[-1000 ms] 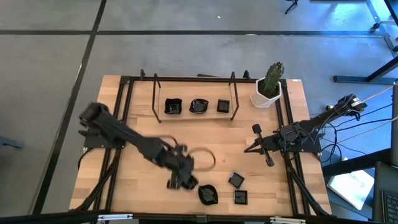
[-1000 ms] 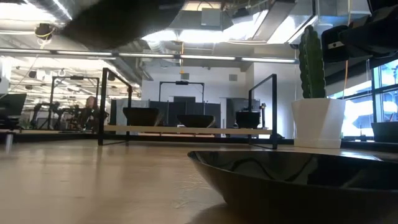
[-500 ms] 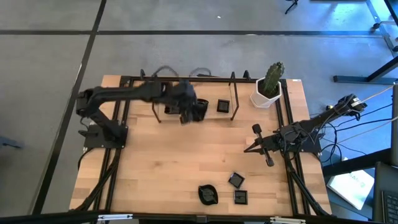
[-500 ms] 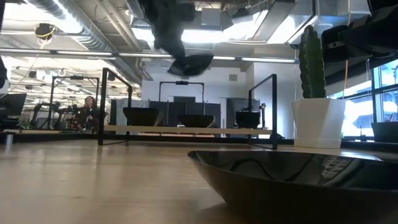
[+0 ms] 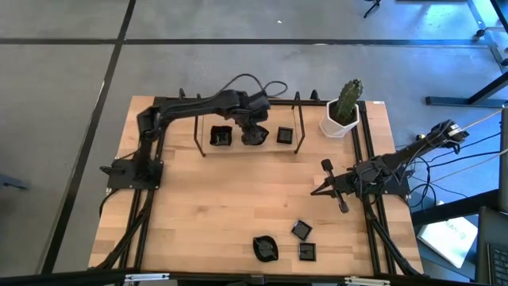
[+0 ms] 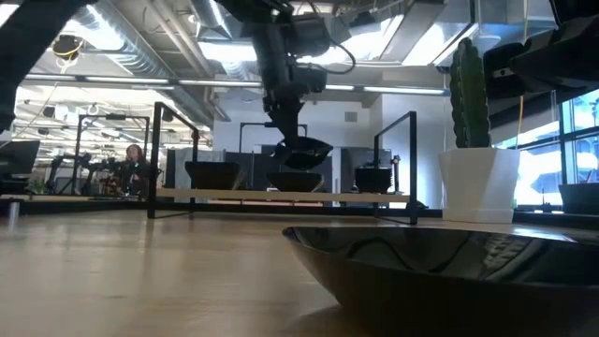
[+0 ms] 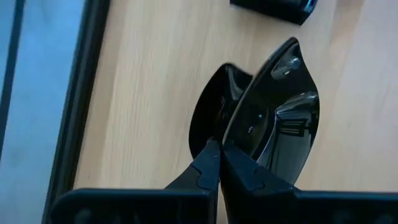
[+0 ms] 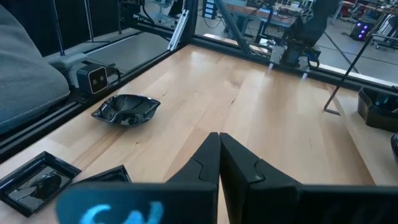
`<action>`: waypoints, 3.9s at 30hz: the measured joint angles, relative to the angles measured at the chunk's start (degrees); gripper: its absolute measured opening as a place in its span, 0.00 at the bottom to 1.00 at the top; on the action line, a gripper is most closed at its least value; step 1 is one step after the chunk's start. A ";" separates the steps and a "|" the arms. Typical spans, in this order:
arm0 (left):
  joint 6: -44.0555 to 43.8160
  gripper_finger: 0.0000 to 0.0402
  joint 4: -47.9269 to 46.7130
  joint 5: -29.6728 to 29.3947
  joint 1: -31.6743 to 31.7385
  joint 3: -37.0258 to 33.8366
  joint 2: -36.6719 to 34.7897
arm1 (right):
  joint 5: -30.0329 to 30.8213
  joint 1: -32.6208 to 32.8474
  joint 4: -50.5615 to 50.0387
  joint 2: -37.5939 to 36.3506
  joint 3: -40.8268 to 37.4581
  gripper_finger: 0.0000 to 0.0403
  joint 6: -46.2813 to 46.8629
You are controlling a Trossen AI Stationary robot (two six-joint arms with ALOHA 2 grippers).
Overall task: Pick & Place Mini shaped plates
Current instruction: Stack the left leaf-shaped plate on the top of the leaf-shaped plate on the shelf, then stack the top square plate on the top of the square plate on the shelf
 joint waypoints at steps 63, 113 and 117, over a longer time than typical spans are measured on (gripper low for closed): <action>-5.27 0.30 -3.86 0.55 -7.90 4.88 2.91 | 0.00 0.00 -0.05 0.46 0.00 0.02 0.04; 3.03 0.01 40.22 11.92 -15.13 -40.10 -34.10 | 0.00 0.01 -1.56 0.50 -0.02 0.02 0.01; -1.42 0.00 63.45 10.29 -15.20 -59.56 -48.21 | 0.02 0.00 -1.21 0.77 -0.02 0.02 -1.02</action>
